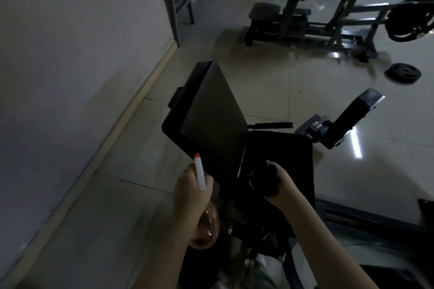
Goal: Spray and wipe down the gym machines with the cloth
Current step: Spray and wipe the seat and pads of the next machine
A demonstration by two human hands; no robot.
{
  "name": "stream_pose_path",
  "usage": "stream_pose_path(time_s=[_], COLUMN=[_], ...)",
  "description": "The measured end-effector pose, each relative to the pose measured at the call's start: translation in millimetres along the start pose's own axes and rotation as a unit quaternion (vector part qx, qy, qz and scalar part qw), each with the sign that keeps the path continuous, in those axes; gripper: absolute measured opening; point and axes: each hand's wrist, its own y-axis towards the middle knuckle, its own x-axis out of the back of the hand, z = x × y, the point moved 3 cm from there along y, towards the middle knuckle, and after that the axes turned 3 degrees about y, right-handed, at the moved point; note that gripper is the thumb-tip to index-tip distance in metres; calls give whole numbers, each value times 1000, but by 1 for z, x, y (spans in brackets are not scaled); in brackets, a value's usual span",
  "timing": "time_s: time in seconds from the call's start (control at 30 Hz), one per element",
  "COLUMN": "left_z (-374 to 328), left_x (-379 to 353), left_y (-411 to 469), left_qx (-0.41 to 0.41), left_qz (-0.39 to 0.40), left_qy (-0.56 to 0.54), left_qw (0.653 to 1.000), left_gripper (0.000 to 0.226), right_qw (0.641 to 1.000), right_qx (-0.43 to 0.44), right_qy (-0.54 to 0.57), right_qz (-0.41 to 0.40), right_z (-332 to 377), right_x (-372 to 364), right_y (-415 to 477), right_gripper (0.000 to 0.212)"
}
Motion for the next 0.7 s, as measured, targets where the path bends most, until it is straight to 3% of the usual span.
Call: stream_pose_path(time_s=[0.13, 0.4, 0.53, 0.7], left_z=[-17, -40, -57, -77], left_x=[11, 19, 17, 14], left_y=[17, 45, 62, 84], left_qx=[39, 96, 100, 83], left_qz=[-50, -48, -22, -2], left_qy=[1, -3, -52, -63], left_qw=[998, 994, 993, 995], left_gripper=[13, 16, 20, 10], right_qw=[999, 996, 986, 950], right_qx=[-15, -37, -24, 62], right_qy=[-5, -70, -165, -304], right_qz=[35, 31, 13, 11], right_z=[16, 42, 57, 81], right_x=[-16, -35, -49, -73], right_y=[10, 38, 51, 66], right_gripper=[21, 19, 19, 30])
